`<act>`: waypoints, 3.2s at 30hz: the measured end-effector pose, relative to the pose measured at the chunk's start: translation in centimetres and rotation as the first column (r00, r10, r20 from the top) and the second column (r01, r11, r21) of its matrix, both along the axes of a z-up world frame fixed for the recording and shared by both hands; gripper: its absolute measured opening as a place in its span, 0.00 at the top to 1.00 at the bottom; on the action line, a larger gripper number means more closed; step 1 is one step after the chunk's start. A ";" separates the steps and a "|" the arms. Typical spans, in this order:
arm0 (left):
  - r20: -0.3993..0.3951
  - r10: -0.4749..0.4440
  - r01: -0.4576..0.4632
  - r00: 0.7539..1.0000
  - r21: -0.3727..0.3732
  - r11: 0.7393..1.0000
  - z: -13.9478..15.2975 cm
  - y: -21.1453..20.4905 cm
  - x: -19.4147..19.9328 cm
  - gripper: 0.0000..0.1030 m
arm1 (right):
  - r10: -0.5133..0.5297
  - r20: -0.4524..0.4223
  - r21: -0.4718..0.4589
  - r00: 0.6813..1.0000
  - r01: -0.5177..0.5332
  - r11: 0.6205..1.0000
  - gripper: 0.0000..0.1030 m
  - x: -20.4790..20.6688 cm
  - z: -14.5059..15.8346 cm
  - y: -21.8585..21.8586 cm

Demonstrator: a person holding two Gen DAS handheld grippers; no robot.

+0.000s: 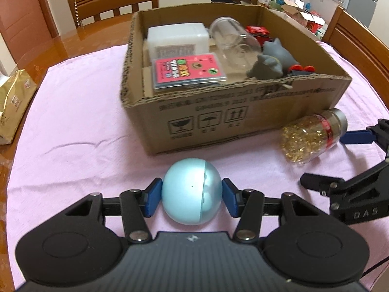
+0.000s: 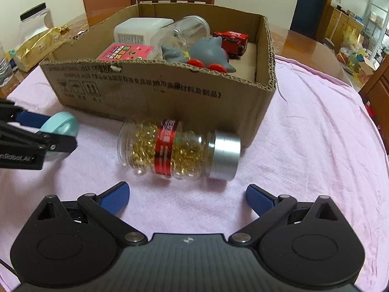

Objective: Organize rigid objects
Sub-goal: 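Grasp the teal round case with the left tool while the right tool grasps the gold capsule bottle, then carry the teal case and capsule bottle into the box and release both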

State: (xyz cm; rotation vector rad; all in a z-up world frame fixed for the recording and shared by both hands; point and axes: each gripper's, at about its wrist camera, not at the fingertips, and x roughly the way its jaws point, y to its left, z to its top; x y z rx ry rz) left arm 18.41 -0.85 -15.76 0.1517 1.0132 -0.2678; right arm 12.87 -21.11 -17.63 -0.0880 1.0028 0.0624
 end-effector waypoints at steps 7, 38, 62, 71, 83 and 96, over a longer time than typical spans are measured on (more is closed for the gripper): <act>-0.002 -0.005 0.005 1.000 -0.004 1.000 0.1 0.2 0.0 0.49 | -0.037 0.030 -0.008 0.999 0.037 0.999 0.00 1.5 0.3 1.3; 0.099 -0.241 0.245 0.965 -0.035 0.969 11.3 -1.3 2.0 0.50 | 0.217 0.060 -0.016 0.974 -0.216 0.976 0.06 2.1 12.5 0.3; 0.178 -0.092 0.101 0.980 -0.042 0.994 8.5 -3.3 6.0 0.04 | 0.158 0.053 0.008 0.986 -0.159 0.987 0.06 10.9 12.1 -2.8; 0.259 -0.003 0.013 0.966 -0.035 0.999 10.4 -0.6 4.0 0.01 | 0.157 0.025 0.008 0.987 -0.157 0.988 0.03 15.6 10.5 -2.5; 0.268 0.078 -0.067 0.960 -0.050 0.996 11.5 0.5 2.9 0.01 | 0.021 0.003 0.024 1.000 -0.021 0.999 0.00 13.1 12.1 -3.0; 0.140 0.117 -0.117 0.983 -0.013 0.993 14.1 -0.9 1.9 0.01 | -0.219 -0.010 -0.059 0.976 0.218 0.974 0.00 4.6 14.6 0.2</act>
